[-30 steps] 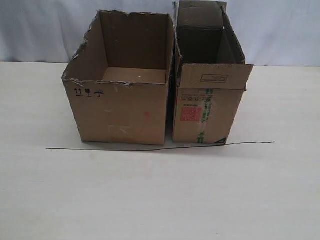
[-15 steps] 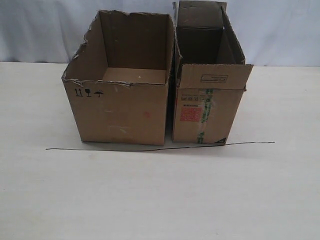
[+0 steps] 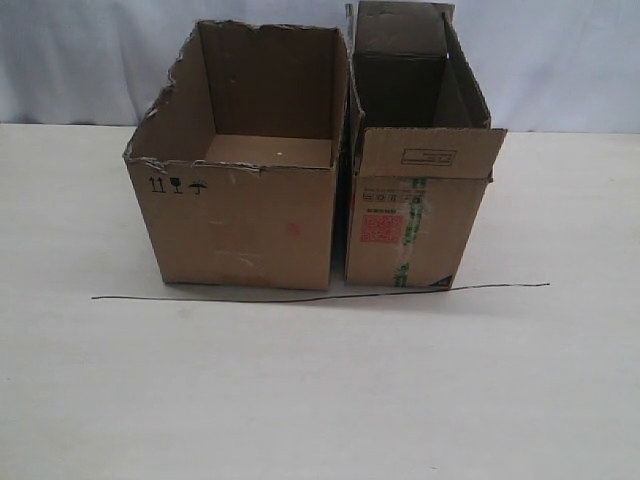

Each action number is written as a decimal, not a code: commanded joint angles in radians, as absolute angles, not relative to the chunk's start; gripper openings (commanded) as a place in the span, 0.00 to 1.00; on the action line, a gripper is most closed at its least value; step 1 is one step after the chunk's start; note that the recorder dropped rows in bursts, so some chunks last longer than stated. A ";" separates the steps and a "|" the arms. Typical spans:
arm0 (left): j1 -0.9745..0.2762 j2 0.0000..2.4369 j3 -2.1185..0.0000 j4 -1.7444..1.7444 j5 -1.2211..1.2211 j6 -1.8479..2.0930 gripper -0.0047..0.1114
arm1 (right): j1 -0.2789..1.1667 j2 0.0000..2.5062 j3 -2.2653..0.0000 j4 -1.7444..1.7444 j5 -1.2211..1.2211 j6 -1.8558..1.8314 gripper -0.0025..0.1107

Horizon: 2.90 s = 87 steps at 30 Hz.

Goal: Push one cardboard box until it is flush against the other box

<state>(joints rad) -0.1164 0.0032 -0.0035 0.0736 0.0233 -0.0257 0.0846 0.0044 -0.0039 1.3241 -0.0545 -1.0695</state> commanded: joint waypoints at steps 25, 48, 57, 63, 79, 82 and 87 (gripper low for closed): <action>-0.112 0.000 0.000 0.069 0.016 -0.031 0.04 | 0.084 0.000 0.000 1.153 0.000 -1.255 0.07; -0.112 0.000 0.000 0.067 0.016 -0.031 0.04 | 0.082 0.000 0.000 -0.168 0.061 0.118 0.07; -0.112 0.000 0.000 0.067 0.016 -0.031 0.04 | 0.014 0.000 0.000 -0.143 0.066 0.118 0.07; -0.112 0.000 0.000 0.067 0.016 -0.031 0.04 | 0.015 0.000 0.000 -0.113 0.122 0.118 0.07; -0.112 0.000 0.000 0.071 0.016 -0.031 0.04 | 0.015 0.000 0.000 -0.082 0.160 0.118 0.07; -0.112 0.000 0.000 0.071 0.016 -0.031 0.04 | 0.015 0.000 0.000 -0.082 0.160 0.118 0.07; -0.112 0.000 0.000 0.071 0.016 -0.031 0.04 | 0.015 0.000 0.000 -0.082 0.160 0.118 0.07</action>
